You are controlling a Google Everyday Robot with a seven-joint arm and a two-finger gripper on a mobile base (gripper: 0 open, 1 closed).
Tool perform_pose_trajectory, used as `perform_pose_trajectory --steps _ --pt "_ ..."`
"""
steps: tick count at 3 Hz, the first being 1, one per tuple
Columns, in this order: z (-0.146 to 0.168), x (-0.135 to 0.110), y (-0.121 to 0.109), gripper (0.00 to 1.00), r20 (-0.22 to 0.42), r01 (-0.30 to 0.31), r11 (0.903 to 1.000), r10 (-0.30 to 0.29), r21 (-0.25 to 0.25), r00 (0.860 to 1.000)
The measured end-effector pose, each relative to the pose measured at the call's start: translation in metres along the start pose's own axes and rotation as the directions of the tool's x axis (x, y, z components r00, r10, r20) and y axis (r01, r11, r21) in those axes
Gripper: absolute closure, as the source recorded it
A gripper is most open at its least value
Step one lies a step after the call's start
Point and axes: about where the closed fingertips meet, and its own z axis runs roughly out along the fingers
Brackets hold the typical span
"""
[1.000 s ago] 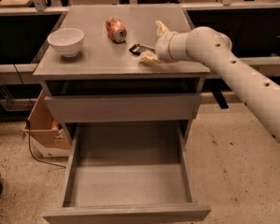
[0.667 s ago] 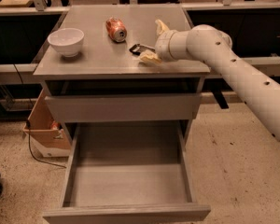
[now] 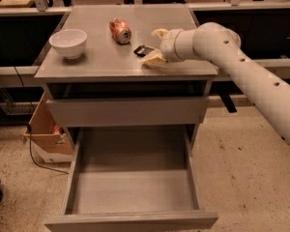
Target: Pick rxbar chocolate from middle drawer and place on counter
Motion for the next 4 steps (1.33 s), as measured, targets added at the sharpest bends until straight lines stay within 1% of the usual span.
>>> perform_pose_trajectory --steps 1,2,3,4 --pt "-0.031 -0.004 0.003 0.56 -0.016 0.008 0.9999 -0.008 0.014 1.0" --pt "-0.121 -0.031 0.012 0.55 -0.055 0.041 0.9974 -0.038 0.059 0.998" --pt "-0.2 -0.046 0.018 0.41 -0.099 0.064 0.9919 -0.053 0.11 0.994" --pt "-0.236 -0.019 0.008 0.17 -0.145 0.041 0.9863 -0.017 0.16 0.989"
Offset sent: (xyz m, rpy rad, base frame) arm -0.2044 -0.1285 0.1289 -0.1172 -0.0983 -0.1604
